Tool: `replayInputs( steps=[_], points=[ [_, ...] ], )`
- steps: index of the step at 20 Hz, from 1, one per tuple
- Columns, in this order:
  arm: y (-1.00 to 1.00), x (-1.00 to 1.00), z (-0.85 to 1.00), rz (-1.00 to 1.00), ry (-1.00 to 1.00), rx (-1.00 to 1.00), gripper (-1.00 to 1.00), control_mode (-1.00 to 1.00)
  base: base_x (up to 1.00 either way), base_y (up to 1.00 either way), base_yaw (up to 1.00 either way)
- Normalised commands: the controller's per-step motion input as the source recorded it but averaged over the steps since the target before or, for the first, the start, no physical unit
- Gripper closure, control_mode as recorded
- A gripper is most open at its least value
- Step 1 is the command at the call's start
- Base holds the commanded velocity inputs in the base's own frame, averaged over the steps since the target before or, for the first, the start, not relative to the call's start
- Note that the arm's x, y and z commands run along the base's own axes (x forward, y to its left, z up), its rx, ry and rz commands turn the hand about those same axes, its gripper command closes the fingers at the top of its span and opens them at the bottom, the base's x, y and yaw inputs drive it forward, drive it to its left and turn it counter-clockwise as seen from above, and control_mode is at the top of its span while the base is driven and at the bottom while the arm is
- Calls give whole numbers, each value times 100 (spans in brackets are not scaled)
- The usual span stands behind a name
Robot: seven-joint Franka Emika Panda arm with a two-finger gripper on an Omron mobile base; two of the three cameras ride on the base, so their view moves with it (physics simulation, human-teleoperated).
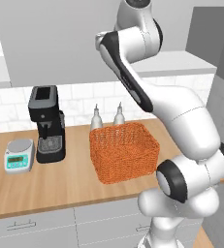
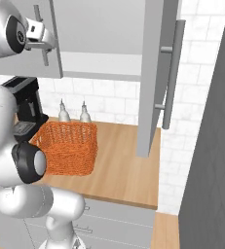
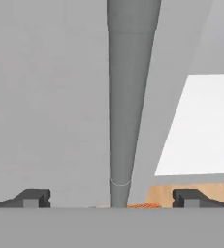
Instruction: Open the cabinet, pick up the bread from the cabinet and place it in the basket. Then move the basket to the dining counter.
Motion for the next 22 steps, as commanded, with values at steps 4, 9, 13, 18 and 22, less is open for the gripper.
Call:
replayInputs(
  steps=[4,9,13,18,22],
  points=[
    [-2,55,0,0,0,0,-100,-100,0,0,0],
    [-3,40,0,0,-2,0,-100,-100,0,0,0],
    [-9,50,0,0,-3,0,-100,-100,0,0,0],
    [-16,36,-13,5,-15,0,-100,-100,0,0,0],
    [-21,46,-24,3,-18,0,-100,-100,0,0,0]
  ],
)
